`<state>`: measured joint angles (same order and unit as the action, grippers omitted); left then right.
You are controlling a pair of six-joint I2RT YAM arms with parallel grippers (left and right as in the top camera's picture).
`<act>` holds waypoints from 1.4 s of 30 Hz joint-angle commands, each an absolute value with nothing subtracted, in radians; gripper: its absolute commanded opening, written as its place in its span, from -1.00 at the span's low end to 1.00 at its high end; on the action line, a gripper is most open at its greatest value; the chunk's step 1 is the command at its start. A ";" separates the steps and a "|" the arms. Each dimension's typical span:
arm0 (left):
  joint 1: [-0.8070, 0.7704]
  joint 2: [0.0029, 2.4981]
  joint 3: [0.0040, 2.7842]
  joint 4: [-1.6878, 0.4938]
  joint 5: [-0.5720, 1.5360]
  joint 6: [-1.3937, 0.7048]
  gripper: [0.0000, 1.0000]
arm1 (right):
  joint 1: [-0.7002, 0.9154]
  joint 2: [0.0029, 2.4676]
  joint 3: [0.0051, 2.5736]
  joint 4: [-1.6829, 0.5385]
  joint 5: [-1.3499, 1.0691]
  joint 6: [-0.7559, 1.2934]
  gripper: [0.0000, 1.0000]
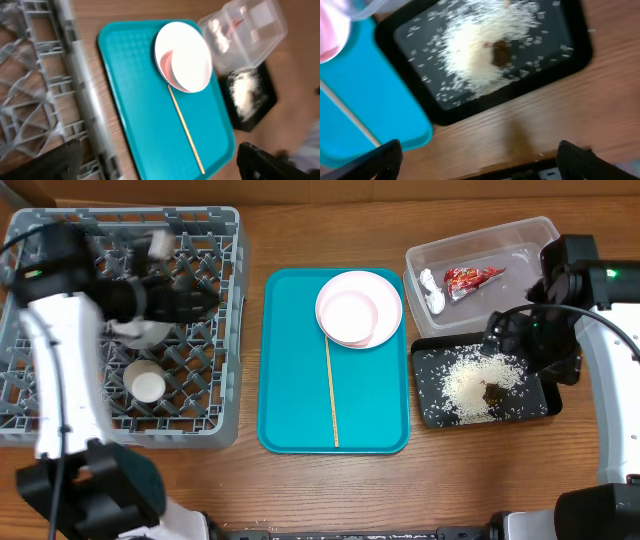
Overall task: Sort waste into correct bins and load items into the dishwasher
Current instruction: 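Reach the left gripper to the pink-rimmed bowl on the plate and grasp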
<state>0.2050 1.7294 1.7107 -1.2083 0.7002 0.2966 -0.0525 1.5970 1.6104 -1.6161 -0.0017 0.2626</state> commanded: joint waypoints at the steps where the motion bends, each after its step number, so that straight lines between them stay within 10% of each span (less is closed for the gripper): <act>1: 0.039 1.721 1.725 -1.166 0.416 0.101 0.99 | -0.058 1.582 1.636 -1.611 0.095 0.346 1.00; 20: -0.551 2.052 1.725 -0.761 0.173 0.082 0.88 | -0.057 1.582 1.636 -1.607 0.091 0.345 1.00; 27: -0.589 2.175 1.725 -0.788 0.172 0.082 0.37 | -0.057 1.582 1.636 -1.606 0.092 0.345 1.00; 35: -0.588 2.160 1.726 -0.804 0.075 0.082 -0.88 | -0.057 1.582 1.636 -1.607 0.091 0.345 1.00; 42: -0.587 2.067 1.726 -0.811 0.045 0.075 -0.92 | -0.057 1.582 1.636 -1.607 0.091 0.345 1.00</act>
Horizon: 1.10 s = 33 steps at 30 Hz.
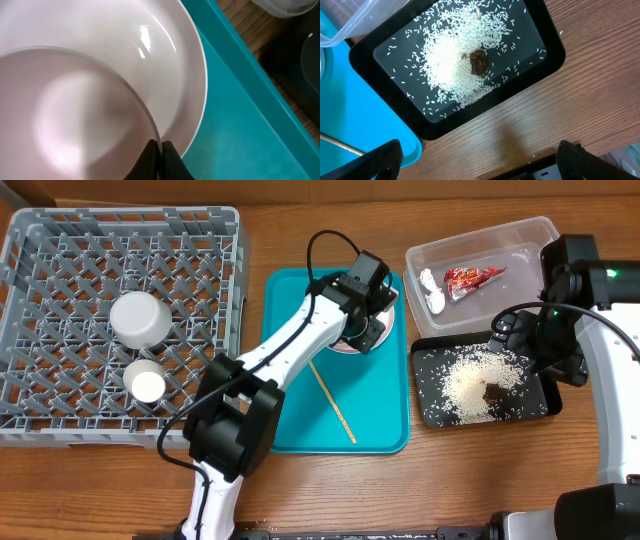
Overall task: Sort waste into correct bins and load items into the dishwasher
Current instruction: 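Reach the left gripper to the pink-rimmed bowl on the plate and grasp, then carry the pink bowl with the left gripper into the dish rack and release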
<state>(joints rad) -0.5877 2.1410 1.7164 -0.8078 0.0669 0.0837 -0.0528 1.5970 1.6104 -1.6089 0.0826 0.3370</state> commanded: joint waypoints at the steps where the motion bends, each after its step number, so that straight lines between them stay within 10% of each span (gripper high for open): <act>1: -0.584 2.045 1.726 -0.811 0.045 0.062 -0.92 | -0.057 1.582 1.636 -1.607 0.091 0.345 1.00; 15: -0.205 1.780 1.725 -0.841 0.570 0.020 -0.92 | -0.057 1.582 1.636 -1.607 0.091 0.345 1.00; 33: 0.281 2.093 1.724 -0.944 1.311 0.157 -0.92 | -0.057 1.582 1.636 -1.610 0.085 0.345 1.00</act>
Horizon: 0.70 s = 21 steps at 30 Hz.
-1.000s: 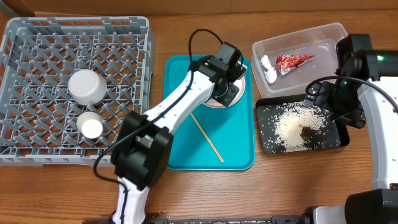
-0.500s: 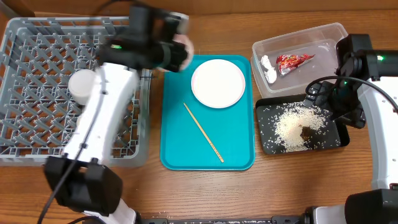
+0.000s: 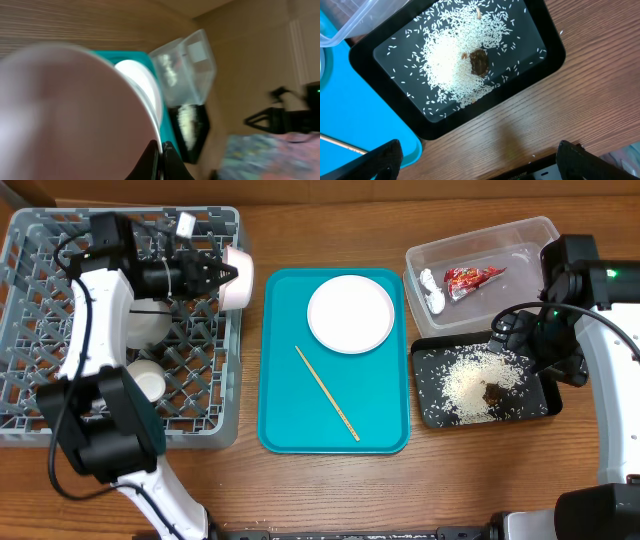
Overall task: Sort waste into correct bins and load items into the dishwasher
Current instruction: 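Carry the pink bowl with the left gripper into the dish rack and release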
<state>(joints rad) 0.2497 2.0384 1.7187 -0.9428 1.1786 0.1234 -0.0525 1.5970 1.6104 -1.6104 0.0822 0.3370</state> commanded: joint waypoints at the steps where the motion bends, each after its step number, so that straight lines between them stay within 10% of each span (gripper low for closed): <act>1: 0.297 2.113 1.724 -0.945 1.315 0.157 -0.92 | -0.057 1.582 1.636 -1.610 0.085 0.345 1.00; 9: 0.398 2.186 1.724 -0.955 1.345 0.158 -0.83 | -0.057 1.582 1.636 -1.611 0.085 0.345 1.00; 14: 0.445 2.186 1.724 -0.978 1.281 0.157 -0.07 | -0.057 1.582 1.636 -1.611 0.085 0.345 1.00; 21: 0.506 2.183 1.724 -1.079 1.228 0.203 0.15 | -0.057 1.582 1.636 -1.610 0.085 0.342 1.00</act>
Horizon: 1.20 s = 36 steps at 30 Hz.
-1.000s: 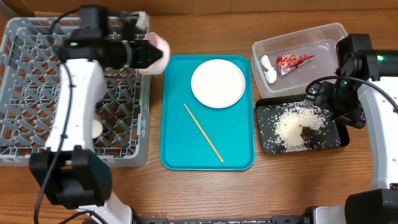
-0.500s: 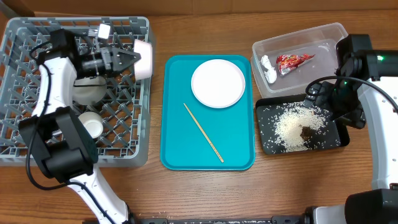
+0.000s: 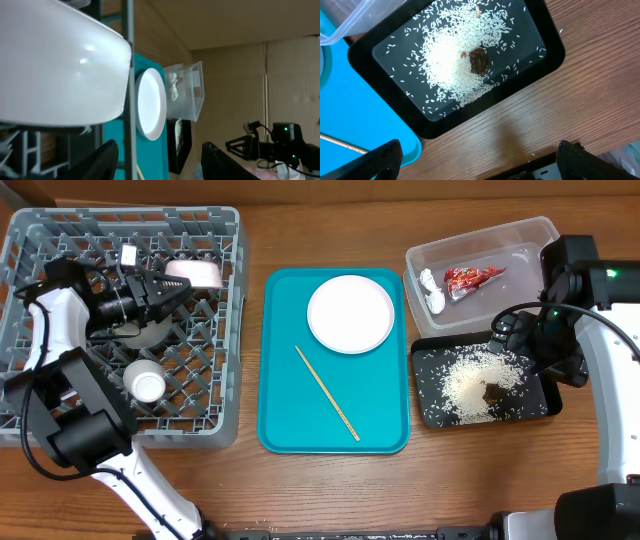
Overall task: Sort waste into correct bins and load items into the dishwasher
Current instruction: 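Carry the pink bowl with the left gripper into the dish rack and release, then reach the left gripper to the wooden chopstick on the tray and grasp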
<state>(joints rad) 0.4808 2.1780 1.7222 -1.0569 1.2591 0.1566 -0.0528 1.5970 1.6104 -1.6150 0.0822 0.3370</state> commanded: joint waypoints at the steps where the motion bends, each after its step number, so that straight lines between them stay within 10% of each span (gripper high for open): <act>1: 0.515 2.180 1.724 -1.096 1.228 0.204 0.17 | -0.057 1.582 1.636 -1.610 0.085 0.341 1.00; 17: 0.398 1.842 1.725 -1.234 0.969 0.315 1.00 | -0.057 1.582 1.636 -1.611 0.085 0.341 1.00; 24: 0.078 1.752 1.725 -1.273 0.450 -0.139 1.00 | -0.057 1.582 1.636 -1.611 0.085 0.341 1.00; 36: -0.395 1.824 1.662 -1.296 0.232 -0.813 1.00 | -0.057 1.582 1.636 -1.610 0.085 0.341 1.00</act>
